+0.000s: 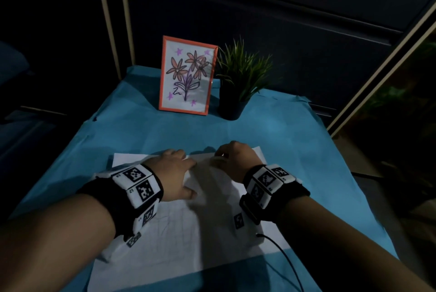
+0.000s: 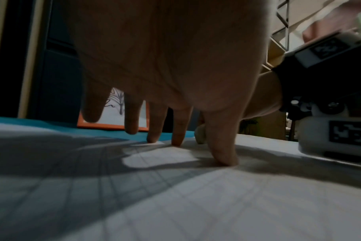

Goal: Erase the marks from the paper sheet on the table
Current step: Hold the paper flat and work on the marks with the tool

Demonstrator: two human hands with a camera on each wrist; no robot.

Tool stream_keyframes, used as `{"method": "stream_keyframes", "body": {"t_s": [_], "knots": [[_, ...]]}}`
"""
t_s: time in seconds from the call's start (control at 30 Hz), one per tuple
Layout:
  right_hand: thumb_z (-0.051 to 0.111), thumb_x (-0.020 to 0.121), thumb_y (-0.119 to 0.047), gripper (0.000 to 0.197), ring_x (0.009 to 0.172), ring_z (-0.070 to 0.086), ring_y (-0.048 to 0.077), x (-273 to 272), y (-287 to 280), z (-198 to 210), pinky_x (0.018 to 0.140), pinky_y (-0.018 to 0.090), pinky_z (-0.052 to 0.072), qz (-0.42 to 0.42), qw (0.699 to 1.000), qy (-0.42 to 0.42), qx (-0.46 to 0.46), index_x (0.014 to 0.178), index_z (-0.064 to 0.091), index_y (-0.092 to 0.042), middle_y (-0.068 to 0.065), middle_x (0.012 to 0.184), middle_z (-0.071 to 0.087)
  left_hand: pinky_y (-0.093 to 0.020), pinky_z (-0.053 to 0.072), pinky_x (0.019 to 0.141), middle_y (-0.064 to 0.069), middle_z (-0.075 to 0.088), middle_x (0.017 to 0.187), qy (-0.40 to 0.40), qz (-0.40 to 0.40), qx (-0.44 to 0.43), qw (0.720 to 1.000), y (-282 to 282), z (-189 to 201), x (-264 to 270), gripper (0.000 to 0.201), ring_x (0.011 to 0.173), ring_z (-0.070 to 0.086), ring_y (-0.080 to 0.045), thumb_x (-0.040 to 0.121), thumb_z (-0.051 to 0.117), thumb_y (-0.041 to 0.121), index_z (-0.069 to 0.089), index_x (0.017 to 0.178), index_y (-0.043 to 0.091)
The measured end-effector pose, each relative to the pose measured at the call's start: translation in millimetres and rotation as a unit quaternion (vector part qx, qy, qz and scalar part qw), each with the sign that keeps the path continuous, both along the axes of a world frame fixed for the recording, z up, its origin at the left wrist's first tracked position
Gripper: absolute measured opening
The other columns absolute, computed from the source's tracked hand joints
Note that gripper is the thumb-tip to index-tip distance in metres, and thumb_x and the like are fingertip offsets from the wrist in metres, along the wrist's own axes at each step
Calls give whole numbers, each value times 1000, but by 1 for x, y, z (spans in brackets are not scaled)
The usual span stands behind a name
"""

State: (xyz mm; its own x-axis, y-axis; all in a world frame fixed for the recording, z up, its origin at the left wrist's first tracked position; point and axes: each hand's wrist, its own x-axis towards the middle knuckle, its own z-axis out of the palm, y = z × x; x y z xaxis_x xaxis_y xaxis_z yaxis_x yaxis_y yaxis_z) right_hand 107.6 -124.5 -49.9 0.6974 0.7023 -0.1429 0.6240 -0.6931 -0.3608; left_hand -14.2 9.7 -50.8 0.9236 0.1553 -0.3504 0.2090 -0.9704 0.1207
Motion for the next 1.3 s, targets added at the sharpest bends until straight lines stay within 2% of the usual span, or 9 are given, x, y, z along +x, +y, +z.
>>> {"method": "stream_keyframes", "body": {"t_s": [0.07,0.17,0.33,0.47,0.63,0.73,0.97,1.1,1.3], "knots": [[63,88,-31,26,103,58,27,5,-1,5,75,22,37,12,1000,2,-6,106,69,-14,11,110,61,-41,32,109,2,27,153,17,-8,24,1000,1,2,4,73,137,26,-23,86,52,62,28,147,31],[63,88,-32,27,106,58,25,5,-3,9,78,23,40,51,998,3,-40,108,70,-16,8,112,64,-42,33,109,4,20,157,37,-5,9,999,2,5,7,76,139,23,-25,86,52,62,24,149,32],[63,88,-36,30,111,56,25,2,-9,12,88,28,43,87,993,-2,-81,113,69,-22,5,118,64,-40,31,111,2,20,156,46,-8,1,999,-3,4,2,106,138,22,-27,65,63,78,14,150,37],[61,88,-41,33,115,55,26,5,3,13,92,30,44,48,996,-21,-78,116,67,-25,2,123,62,-40,27,114,-1,12,158,56,1,4,998,-3,3,5,107,141,14,-29,67,65,75,13,151,36],[60,89,-37,31,116,54,24,-8,-8,14,92,28,42,84,989,-10,-121,117,66,-27,2,122,61,-42,26,113,1,8,159,64,5,0,998,-4,6,4,108,143,12,-28,66,64,76,8,151,40],[59,88,-39,30,116,54,24,-5,-2,19,91,28,43,66,990,-24,-121,116,66,-31,0,124,61,-41,28,112,0,14,157,58,-3,3,998,-4,6,4,107,140,16,-28,66,65,76,11,151,38],[61,89,-34,30,117,54,23,-14,-7,19,94,27,41,70,990,5,-125,117,66,-27,1,125,61,-40,25,113,2,10,158,62,2,11,998,-4,4,4,109,141,14,-26,67,62,77,9,152,36],[60,88,-38,29,116,55,23,-9,-2,25,93,28,43,60,990,-19,-128,115,66,-31,-1,125,62,-41,26,113,1,10,158,60,3,13,998,-5,4,4,109,141,14,-27,67,62,77,7,152,36],[61,88,-38,30,115,56,26,-13,-4,22,92,29,44,59,990,-12,-125,116,67,-27,3,122,63,-40,24,115,1,7,159,60,7,10,998,-5,4,3,109,142,12,-27,68,61,77,7,152,36]]}}
